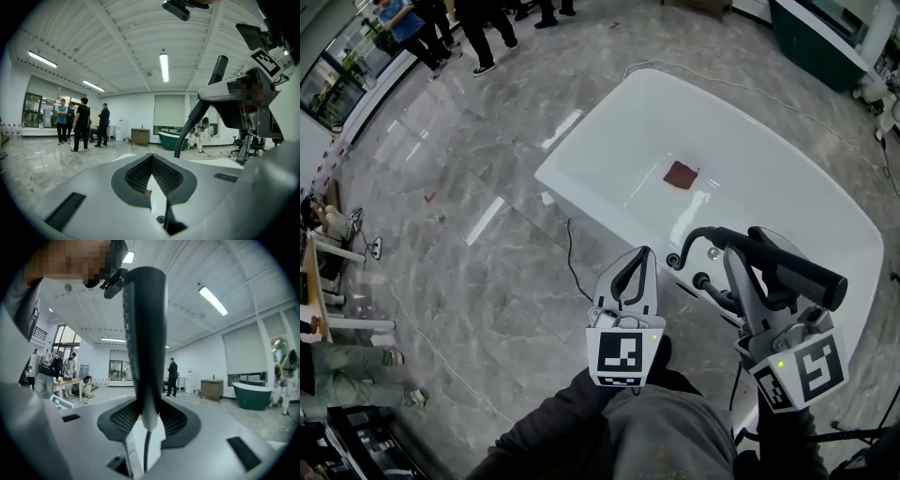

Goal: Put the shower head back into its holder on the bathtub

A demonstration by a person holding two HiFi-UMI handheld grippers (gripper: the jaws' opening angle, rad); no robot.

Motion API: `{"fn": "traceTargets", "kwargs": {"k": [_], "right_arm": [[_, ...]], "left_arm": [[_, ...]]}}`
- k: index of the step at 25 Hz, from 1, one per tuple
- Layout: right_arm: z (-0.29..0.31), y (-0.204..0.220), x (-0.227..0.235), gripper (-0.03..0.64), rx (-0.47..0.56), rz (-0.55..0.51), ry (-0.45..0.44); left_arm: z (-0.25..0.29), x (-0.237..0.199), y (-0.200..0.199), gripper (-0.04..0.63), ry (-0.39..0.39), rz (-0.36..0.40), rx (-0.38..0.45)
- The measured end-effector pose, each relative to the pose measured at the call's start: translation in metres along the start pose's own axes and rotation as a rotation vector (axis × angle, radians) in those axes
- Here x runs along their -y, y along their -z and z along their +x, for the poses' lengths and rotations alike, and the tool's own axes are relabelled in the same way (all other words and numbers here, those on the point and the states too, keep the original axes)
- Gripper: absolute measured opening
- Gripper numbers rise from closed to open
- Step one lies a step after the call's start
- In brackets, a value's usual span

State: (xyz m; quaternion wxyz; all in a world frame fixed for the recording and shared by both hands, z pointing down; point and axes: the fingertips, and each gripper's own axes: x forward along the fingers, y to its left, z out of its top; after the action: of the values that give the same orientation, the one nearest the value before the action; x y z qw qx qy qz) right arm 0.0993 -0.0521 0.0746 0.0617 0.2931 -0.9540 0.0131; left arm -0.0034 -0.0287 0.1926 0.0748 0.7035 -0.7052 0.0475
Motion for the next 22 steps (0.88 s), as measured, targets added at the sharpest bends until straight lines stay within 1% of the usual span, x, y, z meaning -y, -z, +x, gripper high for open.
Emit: {"fn": "traceTargets", "kwargs": {"k": [4, 6, 12, 17, 22], "right_arm": [[0.029, 0.007, 0.006, 0.14, -0.027, -0.005, 0.053], [0.042, 0.015, 0.004, 0.14, -0.057, -0.004, 0.073], [0.067, 0.055, -0.002, 0.14, -0.167, 0.02, 0.146], [0.073, 0.088, 0.001, 0.14, -0.226, 0.059, 0.215], [0.072, 0.108, 0.006, 0.14, -0.243, 0.099, 0.268]], "left_arm": [[0.031, -0.02, 0.005, 0.003, 0.059, -0.011, -0.015], [0.042, -0.029, 0.004, 0.003, 0.091, -0.014, -0.023], [0.068, -0.047, 0.008, 0.003, 0.182, -0.019, -0.054], [0.086, -0.047, 0.02, 0.003, 0.257, -0.018, -0.082], [0.096, -0.042, 0.032, 0.003, 0.313, -0.021, -0.106]]}}
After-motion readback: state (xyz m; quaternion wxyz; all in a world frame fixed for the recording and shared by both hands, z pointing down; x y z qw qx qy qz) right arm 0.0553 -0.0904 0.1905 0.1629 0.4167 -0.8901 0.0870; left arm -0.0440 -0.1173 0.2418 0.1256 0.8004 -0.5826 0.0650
